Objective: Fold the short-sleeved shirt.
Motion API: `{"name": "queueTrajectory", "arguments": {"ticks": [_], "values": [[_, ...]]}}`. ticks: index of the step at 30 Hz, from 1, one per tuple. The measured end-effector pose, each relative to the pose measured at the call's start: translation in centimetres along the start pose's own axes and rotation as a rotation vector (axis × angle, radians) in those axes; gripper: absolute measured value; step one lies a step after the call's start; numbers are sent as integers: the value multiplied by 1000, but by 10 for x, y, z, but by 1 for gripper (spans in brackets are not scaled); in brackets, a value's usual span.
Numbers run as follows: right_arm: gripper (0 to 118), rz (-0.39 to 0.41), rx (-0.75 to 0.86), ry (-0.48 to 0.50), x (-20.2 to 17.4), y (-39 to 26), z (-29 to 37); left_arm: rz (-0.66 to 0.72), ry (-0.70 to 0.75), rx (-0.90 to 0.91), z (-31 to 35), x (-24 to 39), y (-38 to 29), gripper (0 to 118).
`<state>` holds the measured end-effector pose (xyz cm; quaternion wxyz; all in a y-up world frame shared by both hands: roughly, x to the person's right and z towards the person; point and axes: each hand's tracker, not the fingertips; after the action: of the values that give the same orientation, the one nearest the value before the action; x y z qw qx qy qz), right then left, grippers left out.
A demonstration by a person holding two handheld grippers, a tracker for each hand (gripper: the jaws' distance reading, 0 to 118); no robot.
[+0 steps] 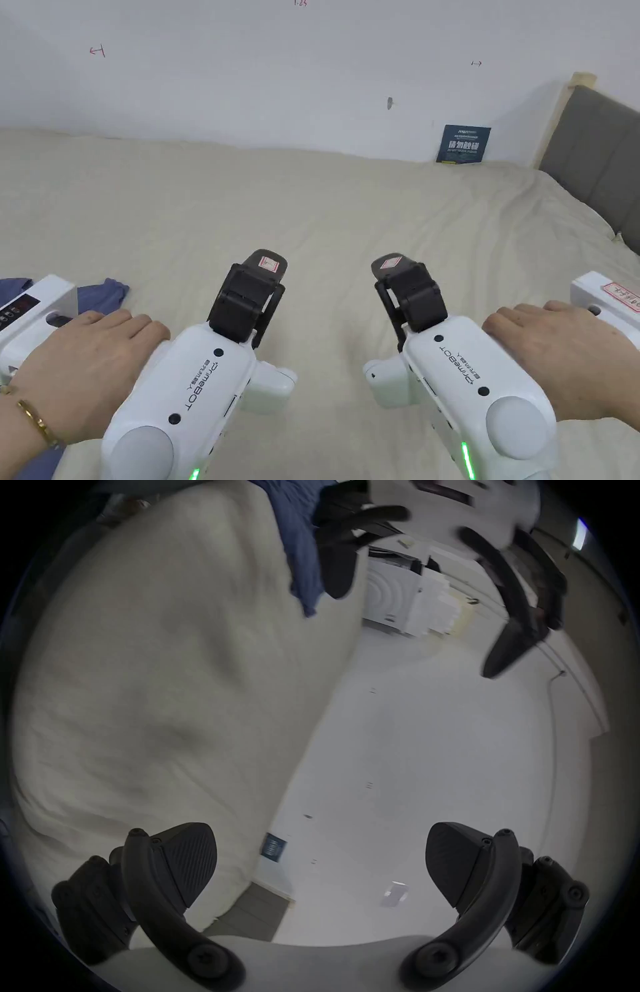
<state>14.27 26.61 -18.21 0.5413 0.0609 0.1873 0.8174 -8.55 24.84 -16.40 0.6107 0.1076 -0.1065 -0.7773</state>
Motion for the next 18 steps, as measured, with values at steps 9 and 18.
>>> {"name": "queueTrajectory", "arguments": {"ticks": [9, 18], "values": [[118, -1389, -100, -133, 75, -47, -4, 1155, 191, -288, -14, -74, -67, 118], [118, -1997, -175, -205, 37, -44, 11, 1792, 344, -346, 14, -54, -66, 118]]}}
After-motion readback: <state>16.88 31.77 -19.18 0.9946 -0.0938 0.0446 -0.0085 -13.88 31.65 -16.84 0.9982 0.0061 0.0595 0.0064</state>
